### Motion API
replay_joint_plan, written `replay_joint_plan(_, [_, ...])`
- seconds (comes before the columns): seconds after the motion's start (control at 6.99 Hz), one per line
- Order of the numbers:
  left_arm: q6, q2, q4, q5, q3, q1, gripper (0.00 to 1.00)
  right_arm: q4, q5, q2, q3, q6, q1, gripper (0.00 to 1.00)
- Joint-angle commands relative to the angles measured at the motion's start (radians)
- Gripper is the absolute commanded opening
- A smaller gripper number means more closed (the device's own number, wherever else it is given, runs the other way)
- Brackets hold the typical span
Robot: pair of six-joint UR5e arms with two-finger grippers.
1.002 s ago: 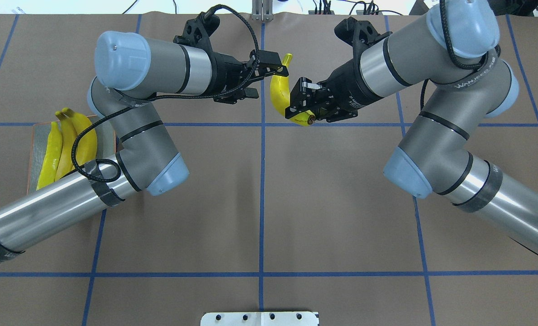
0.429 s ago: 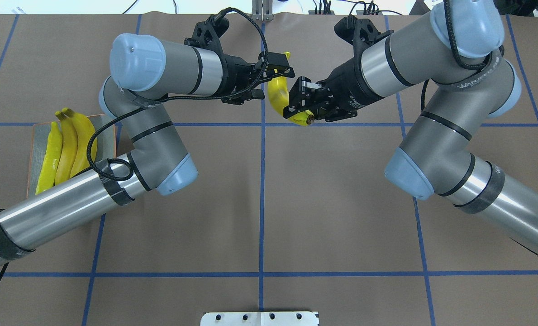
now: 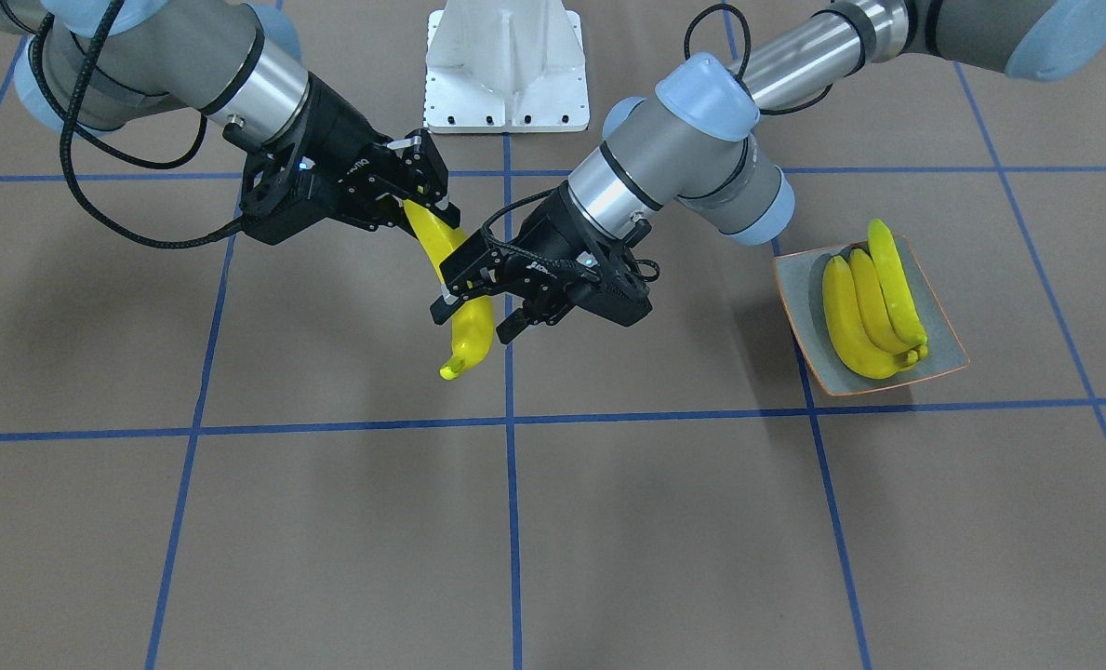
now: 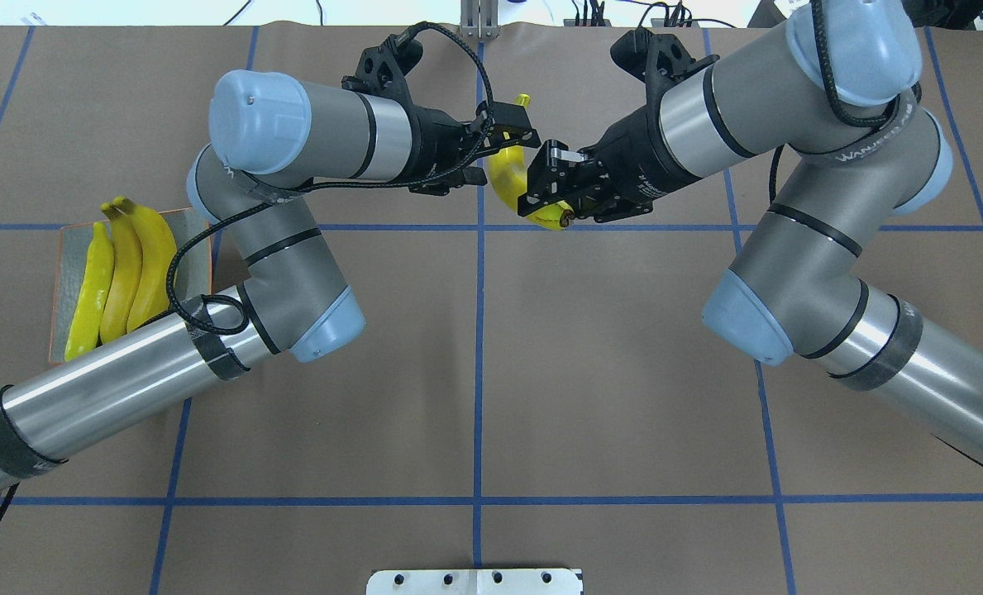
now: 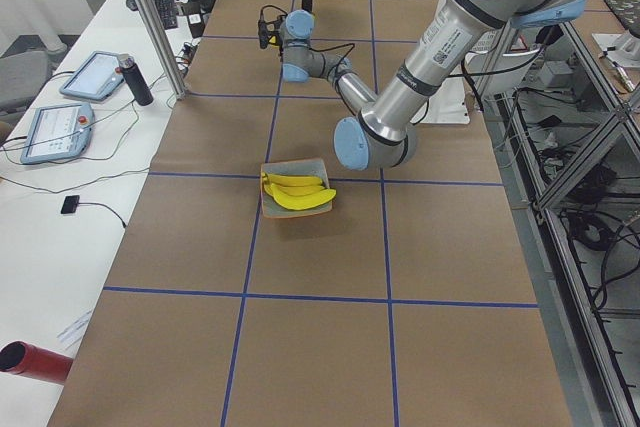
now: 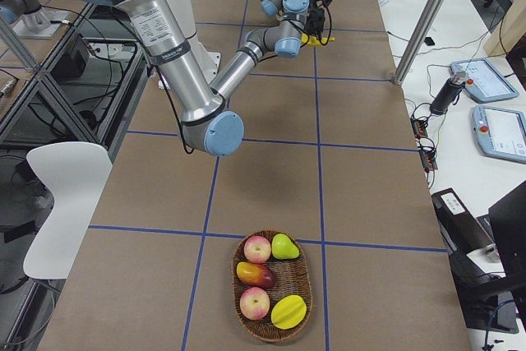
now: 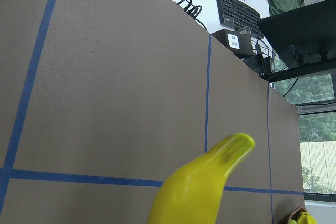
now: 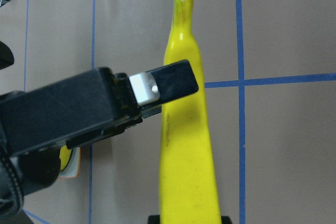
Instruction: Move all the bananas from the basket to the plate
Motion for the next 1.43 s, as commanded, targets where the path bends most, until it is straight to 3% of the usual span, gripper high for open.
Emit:
replay_joint_plan(0.0, [-0.018, 0.0, 0.0, 0.001, 0.001, 0.001, 0.82, 0.0, -0.003, 0.0, -0.001, 0.0, -0.003, 0.0])
replay_joint_plan(0.14, [-0.027, 0.0, 0.003, 0.001, 0.001, 0.001, 0.7, 0.0, -0.018, 0.0, -0.001, 0.0, -0.008, 0.0])
replay_joint_plan(0.29, [-0.042, 0.0, 0.005, 0.001, 0.003, 0.004, 0.39, 0.0, -0.02, 0.0, -0.001, -0.002, -0.008, 0.0])
replay_joint_plan(0.43, [-0.07, 0.0, 0.006, 0.001, 0.007, 0.008, 0.0, 0.002, -0.021, 0.0, 0.0, -0.002, -0.008, 0.0])
replay_joint_plan(0.57, [-0.103, 0.003, 0.008, -0.005, 0.009, 0.01, 0.0, 0.002, -0.029, 0.0, 0.0, -0.002, -0.008, 0.0])
replay_joint_plan(0.72, [-0.105, 0.004, 0.008, -0.017, 0.009, 0.009, 0.0, 0.002, -0.031, 0.0, 0.0, -0.003, -0.006, 0.99])
replay_joint_plan(1.29, [-0.105, 0.006, 0.008, -0.028, 0.016, 0.005, 0.0, 0.002, -0.058, -0.002, 0.004, 0.005, -0.011, 1.0])
